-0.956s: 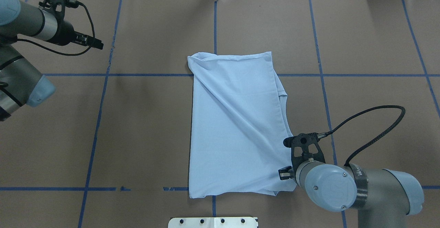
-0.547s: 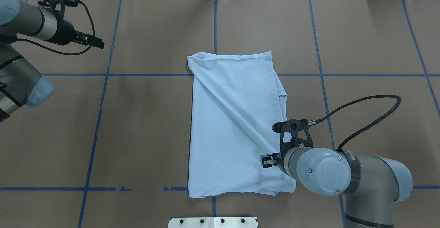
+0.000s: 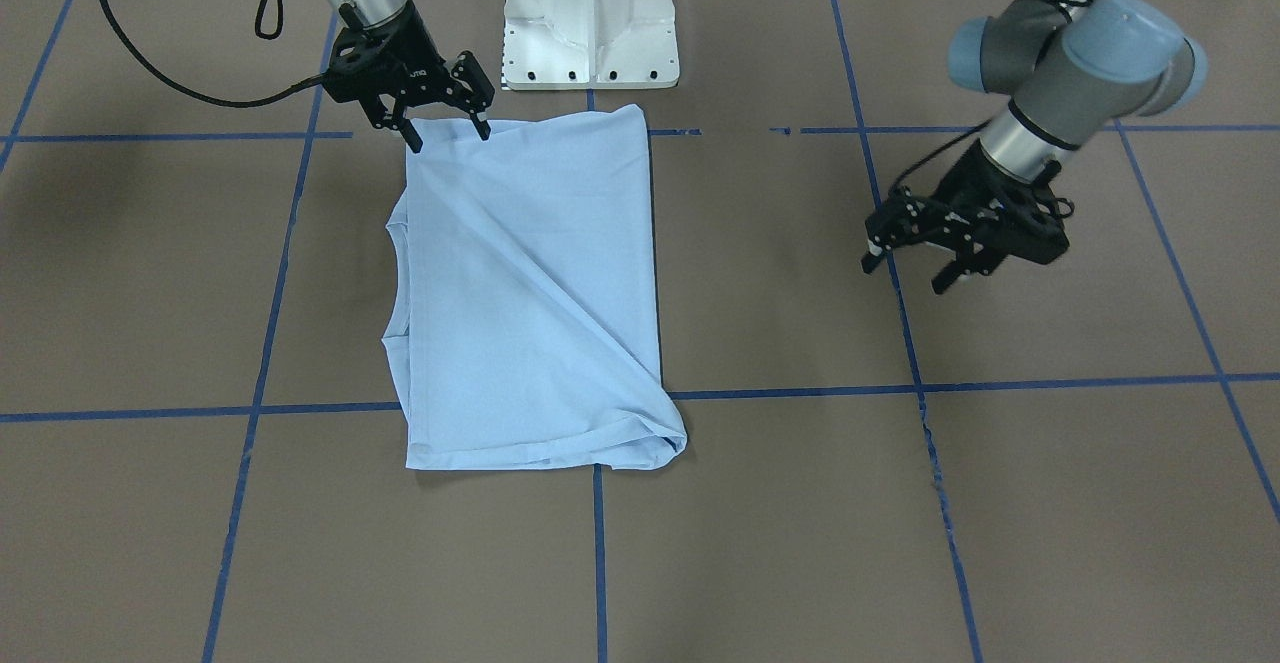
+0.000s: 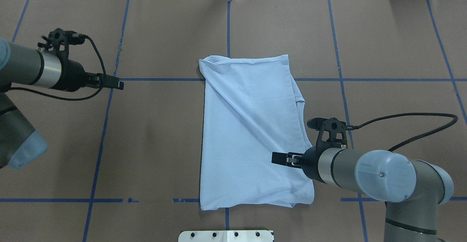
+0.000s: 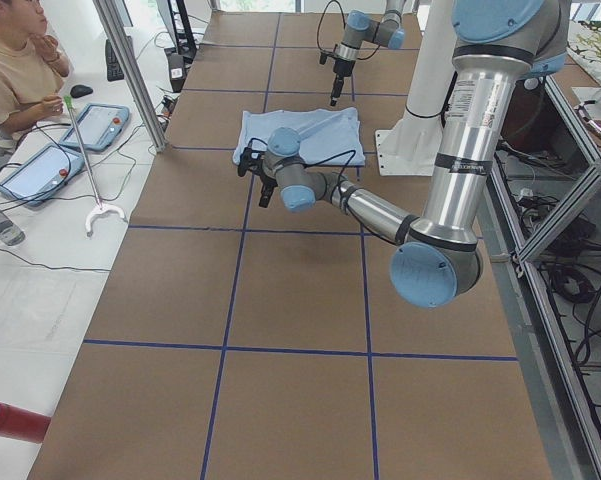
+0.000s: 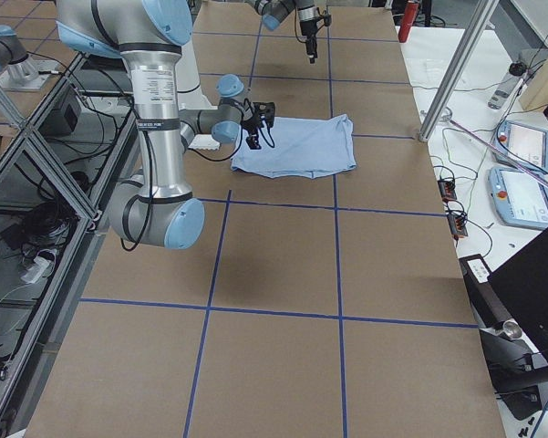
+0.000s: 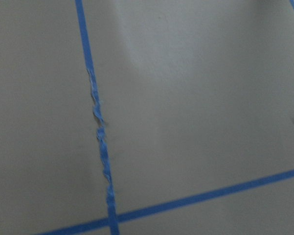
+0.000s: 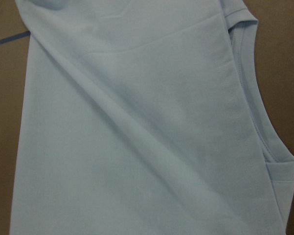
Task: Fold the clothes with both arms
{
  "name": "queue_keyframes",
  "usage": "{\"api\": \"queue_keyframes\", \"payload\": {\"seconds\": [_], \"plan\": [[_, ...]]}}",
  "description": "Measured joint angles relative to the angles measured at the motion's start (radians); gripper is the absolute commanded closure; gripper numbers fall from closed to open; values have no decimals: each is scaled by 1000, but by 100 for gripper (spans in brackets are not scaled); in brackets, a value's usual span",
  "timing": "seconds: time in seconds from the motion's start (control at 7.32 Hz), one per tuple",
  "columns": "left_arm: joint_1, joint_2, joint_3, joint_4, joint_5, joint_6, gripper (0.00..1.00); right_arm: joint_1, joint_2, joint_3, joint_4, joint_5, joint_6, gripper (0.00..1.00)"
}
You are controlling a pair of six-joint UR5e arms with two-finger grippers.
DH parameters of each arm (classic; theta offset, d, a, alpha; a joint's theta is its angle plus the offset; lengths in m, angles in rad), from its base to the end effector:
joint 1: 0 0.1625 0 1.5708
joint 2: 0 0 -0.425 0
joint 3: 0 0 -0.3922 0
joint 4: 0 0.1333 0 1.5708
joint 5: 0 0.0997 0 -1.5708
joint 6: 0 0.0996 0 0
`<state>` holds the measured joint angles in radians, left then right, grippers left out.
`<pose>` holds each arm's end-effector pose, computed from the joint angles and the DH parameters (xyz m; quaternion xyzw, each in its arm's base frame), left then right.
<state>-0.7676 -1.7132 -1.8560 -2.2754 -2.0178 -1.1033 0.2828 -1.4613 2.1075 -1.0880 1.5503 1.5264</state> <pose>0.3265 -0.4405 0.3684 0.1503 0.5347 -0.0055 0.8315 -0.4349 -0.2673 0.3012 0.0957 -0.5264 0.1059 0.8382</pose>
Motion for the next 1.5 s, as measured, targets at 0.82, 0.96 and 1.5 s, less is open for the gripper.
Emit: {"api": "queue_keyframes", "payload": {"seconds": [0.82,0.96,1.5], "plan": [[660,-23,-162,12,628,-698,13,16,-77,-16,140,-16,48,0],[689,-63,-124,13,653,-725,13,17,-77,-18,140,-17,48,0],[735,-134,-37,14,668,-740,14,16,-75,-26,140,-22,49,0]]}}
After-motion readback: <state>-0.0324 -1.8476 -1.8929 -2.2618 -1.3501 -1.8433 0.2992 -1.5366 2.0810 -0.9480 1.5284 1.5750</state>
